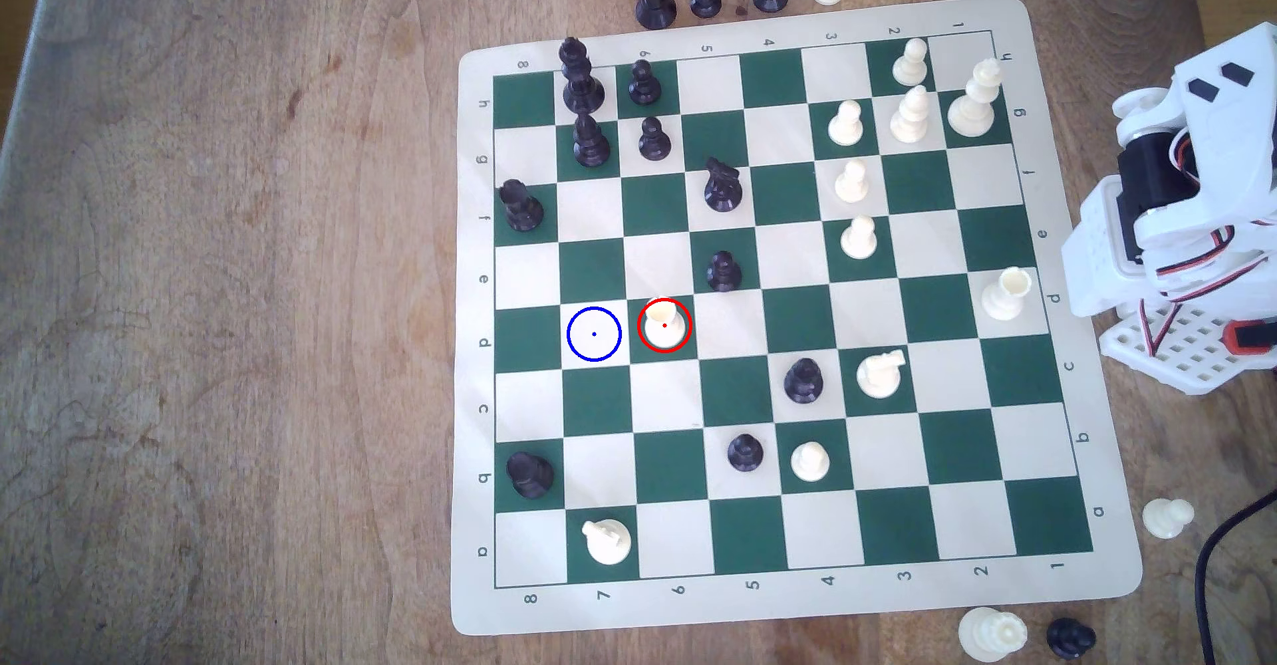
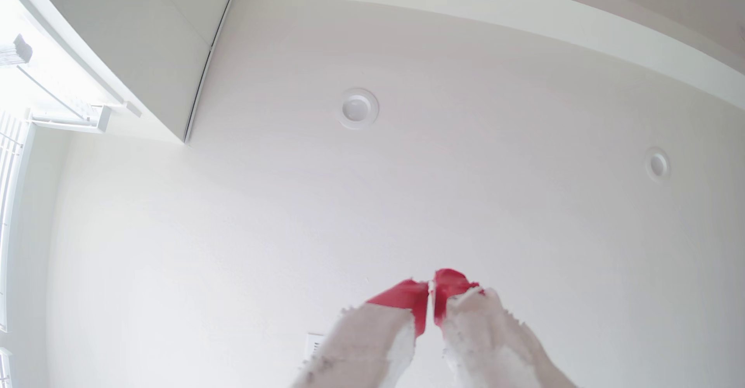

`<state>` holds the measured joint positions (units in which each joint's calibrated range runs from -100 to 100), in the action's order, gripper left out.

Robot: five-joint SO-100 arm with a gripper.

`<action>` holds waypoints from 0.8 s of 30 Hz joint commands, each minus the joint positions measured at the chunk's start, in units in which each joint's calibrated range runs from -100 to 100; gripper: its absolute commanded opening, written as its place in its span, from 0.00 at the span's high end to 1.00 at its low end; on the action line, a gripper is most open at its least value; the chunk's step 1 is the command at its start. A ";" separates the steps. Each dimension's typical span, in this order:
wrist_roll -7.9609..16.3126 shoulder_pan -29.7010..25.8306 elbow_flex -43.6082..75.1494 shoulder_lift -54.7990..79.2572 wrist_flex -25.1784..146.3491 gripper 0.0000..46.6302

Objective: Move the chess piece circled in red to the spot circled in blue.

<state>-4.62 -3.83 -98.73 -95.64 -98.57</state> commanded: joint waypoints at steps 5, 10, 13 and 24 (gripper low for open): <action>-0.10 1.21 -1.17 -0.11 11.42 1.00; -0.10 1.29 -1.17 -0.11 26.00 1.00; -0.10 1.53 -0.99 -0.11 35.09 1.00; 0.34 4.26 15.51 -0.11 96.03 1.00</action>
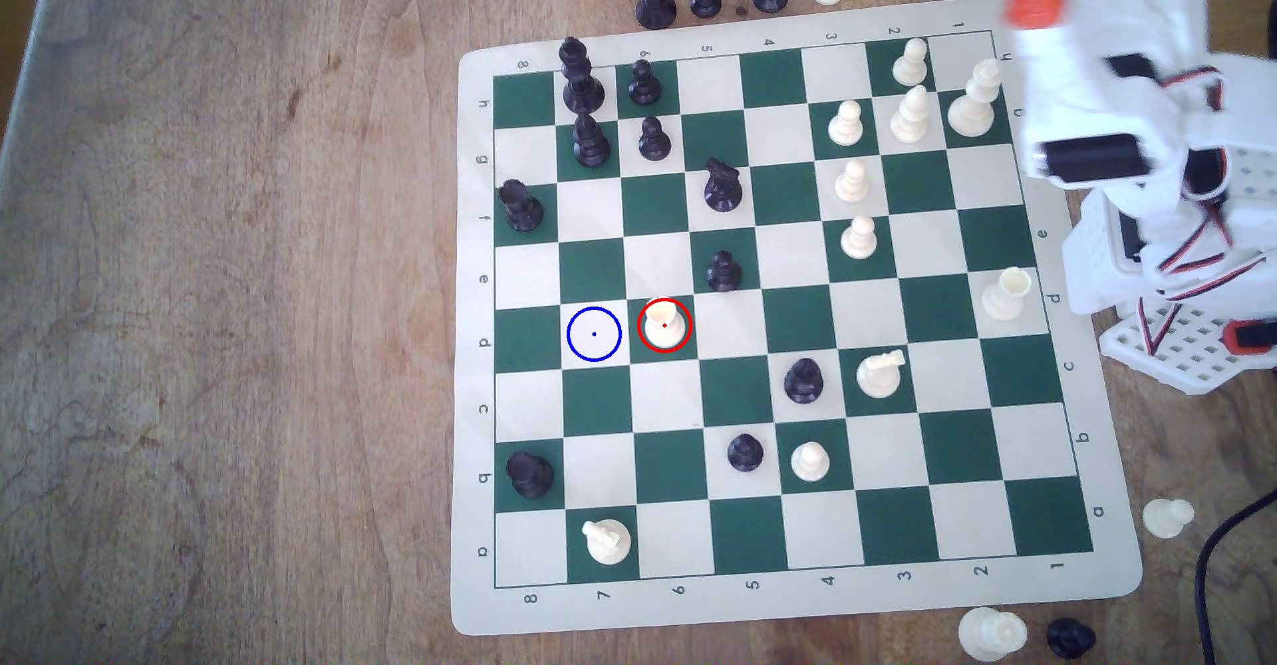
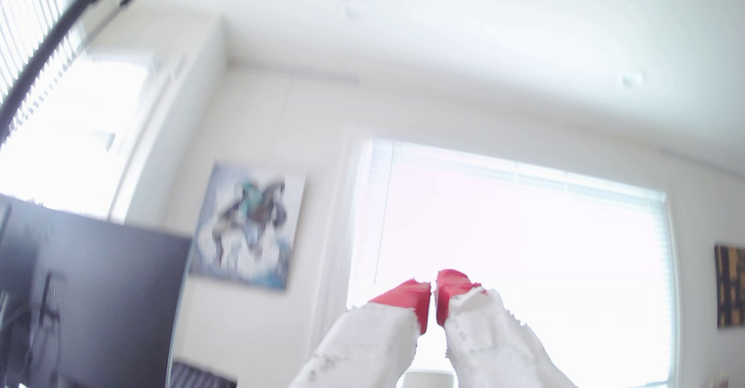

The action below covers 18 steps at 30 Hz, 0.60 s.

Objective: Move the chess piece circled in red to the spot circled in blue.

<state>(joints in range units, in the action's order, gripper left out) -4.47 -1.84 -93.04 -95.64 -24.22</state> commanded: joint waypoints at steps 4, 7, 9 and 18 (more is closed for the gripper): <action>0.20 3.13 16.34 -0.11 42.73 1.00; 0.05 4.54 16.79 -0.11 49.28 1.00; 0.00 4.62 18.79 2.09 56.16 0.98; 1.66 2.35 31.57 19.07 66.65 0.83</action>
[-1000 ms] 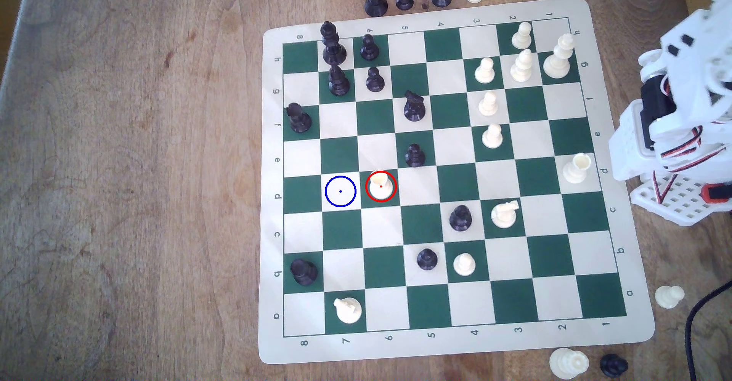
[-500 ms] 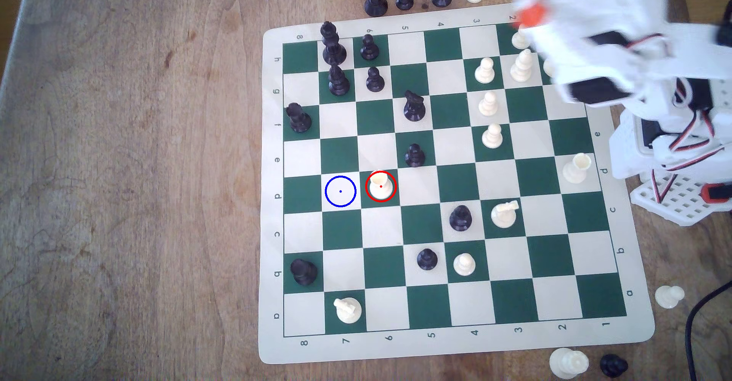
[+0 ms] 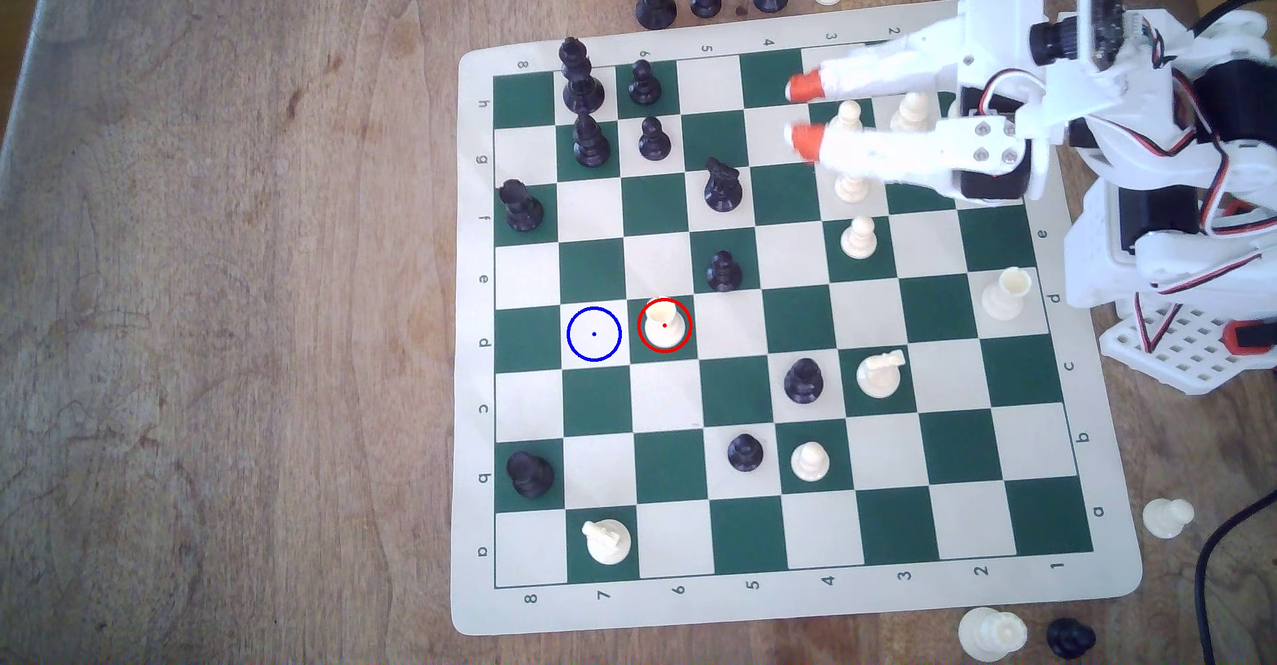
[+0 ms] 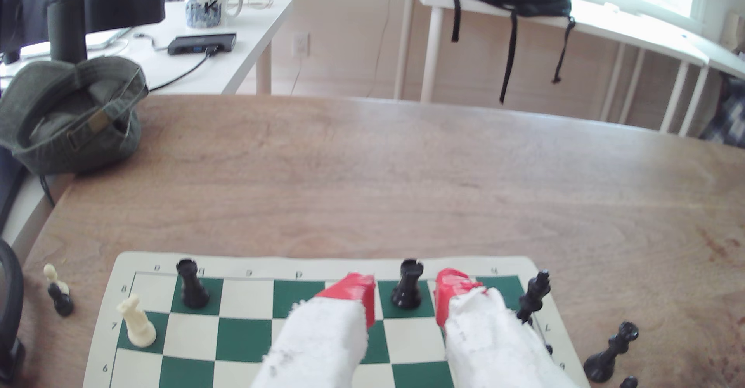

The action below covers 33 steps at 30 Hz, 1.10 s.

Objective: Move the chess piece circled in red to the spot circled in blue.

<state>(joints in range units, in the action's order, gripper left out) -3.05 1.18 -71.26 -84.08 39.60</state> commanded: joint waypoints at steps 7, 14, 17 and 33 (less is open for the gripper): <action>4.10 -3.02 26.47 24.74 10.44 0.71; 7.13 -3.02 42.34 43.08 16.99 0.64; 9.18 -3.41 52.22 53.18 21.41 0.63; 10.21 -5.13 59.29 75.85 19.94 0.53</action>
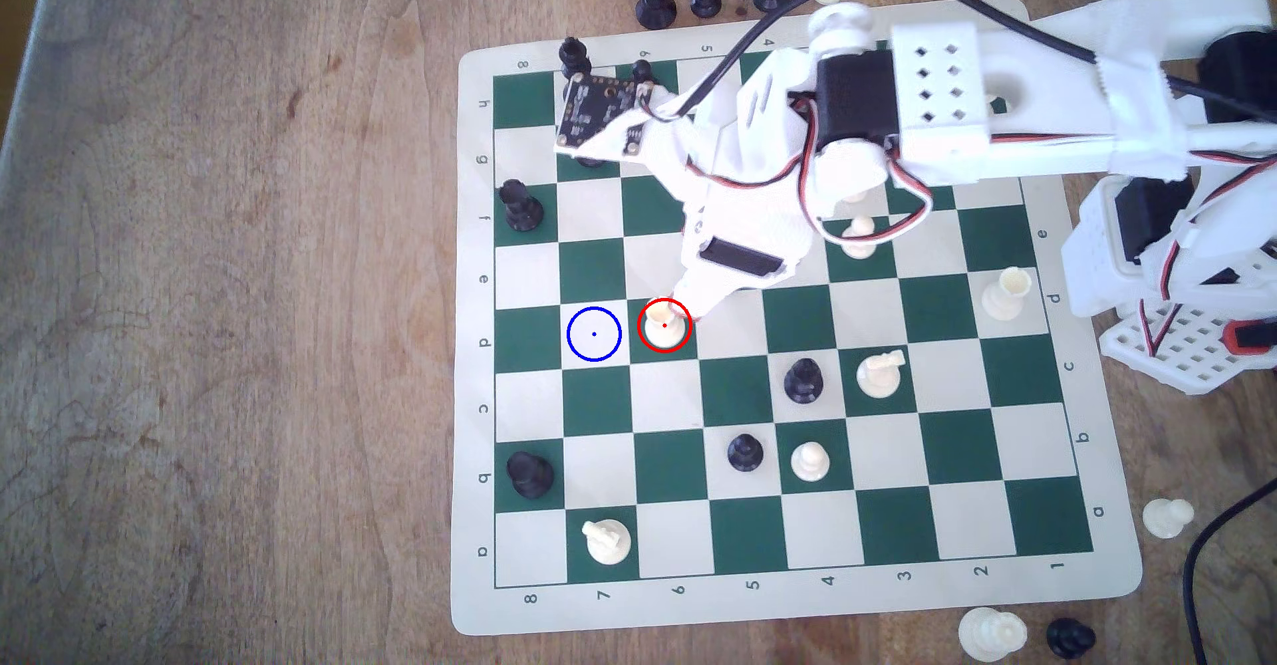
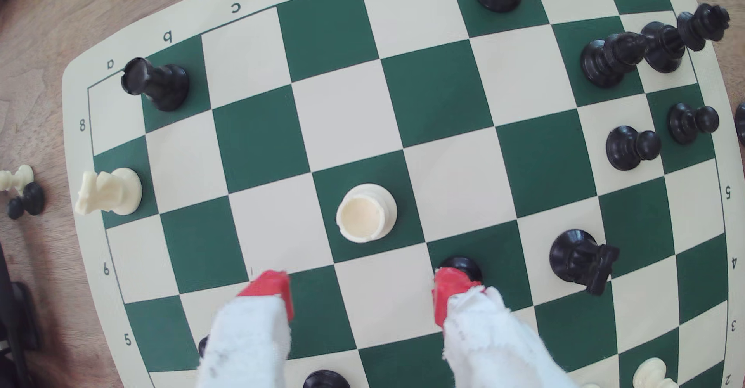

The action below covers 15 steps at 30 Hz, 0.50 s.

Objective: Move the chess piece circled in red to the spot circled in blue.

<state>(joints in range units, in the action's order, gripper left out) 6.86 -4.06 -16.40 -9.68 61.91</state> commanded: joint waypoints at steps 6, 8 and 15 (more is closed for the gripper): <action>0.10 0.11 6.07 6.11 -4.17 0.54; -0.05 0.18 6.88 7.47 -4.25 0.54; -0.10 -0.05 9.06 11.80 -5.48 0.54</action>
<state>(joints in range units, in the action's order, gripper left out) 6.86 -3.98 -12.52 1.97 57.61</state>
